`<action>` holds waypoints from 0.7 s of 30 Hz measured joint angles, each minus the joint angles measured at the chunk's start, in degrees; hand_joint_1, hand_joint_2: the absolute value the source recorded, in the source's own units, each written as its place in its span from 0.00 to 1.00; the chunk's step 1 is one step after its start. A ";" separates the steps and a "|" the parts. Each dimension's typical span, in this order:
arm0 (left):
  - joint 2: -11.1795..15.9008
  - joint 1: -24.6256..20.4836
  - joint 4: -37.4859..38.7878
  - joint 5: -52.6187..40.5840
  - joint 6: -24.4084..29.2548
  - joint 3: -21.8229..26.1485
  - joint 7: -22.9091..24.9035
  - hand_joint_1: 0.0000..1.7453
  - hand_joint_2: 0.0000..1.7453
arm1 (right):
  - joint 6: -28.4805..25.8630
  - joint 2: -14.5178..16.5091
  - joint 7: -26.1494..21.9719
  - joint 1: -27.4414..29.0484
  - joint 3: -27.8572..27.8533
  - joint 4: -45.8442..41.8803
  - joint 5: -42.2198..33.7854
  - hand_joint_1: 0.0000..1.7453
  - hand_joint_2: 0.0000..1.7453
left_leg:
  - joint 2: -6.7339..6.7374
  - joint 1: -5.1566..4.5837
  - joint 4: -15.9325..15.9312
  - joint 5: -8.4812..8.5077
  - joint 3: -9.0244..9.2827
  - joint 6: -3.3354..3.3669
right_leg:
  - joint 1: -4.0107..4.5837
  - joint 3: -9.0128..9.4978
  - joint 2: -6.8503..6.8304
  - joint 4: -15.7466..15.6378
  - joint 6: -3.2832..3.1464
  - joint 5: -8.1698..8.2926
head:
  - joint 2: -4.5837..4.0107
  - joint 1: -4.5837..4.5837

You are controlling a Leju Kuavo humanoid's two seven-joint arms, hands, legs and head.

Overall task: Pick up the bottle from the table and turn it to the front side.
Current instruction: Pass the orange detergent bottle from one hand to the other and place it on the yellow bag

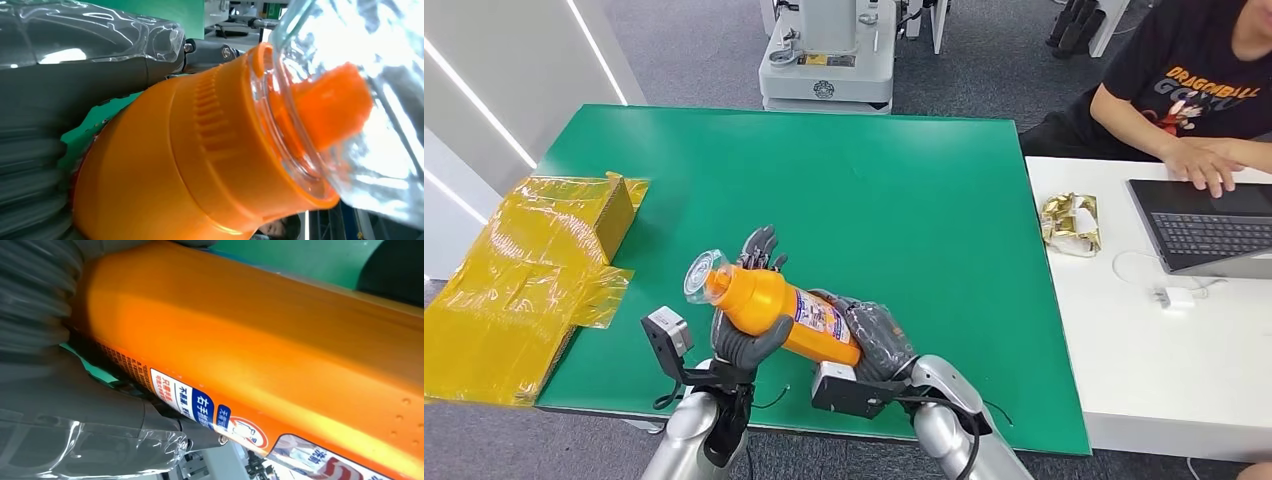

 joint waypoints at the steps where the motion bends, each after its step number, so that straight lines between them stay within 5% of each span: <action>1: 0.00 0.04 -0.02 -0.36 0.46 0.27 -0.14 0.00 1.00 | 0.00 0.01 0.02 -0.33 0.15 0.42 0.03 1.00 1.00 | 0.00 0.00 0.00 0.00 0.00 0.00 | 0.00 0.00 0.00 0.00 0.00 0.00 | 0.00 0.00; 12: 0.00 0.06 -2.83 -3.00 2.72 2.31 -0.40 0.00 1.00 | 0.21 -0.02 0.41 -1.10 0.73 3.07 -0.13 1.00 1.00 | 0.00 0.00 0.01 0.00 0.01 0.00 | 0.00 -0.01 0.00 0.00 0.00 0.00 | 0.00 0.00; 21: -0.21 -0.07 -4.52 0.18 -1.26 2.65 1.26 0.00 1.00 | 0.42 -0.03 2.09 1.16 0.20 -0.24 0.69 1.00 1.00 | 0.01 0.00 0.01 0.00 0.01 0.00 | 0.00 -0.02 0.01 0.00 0.00 0.00 | 0.00 0.01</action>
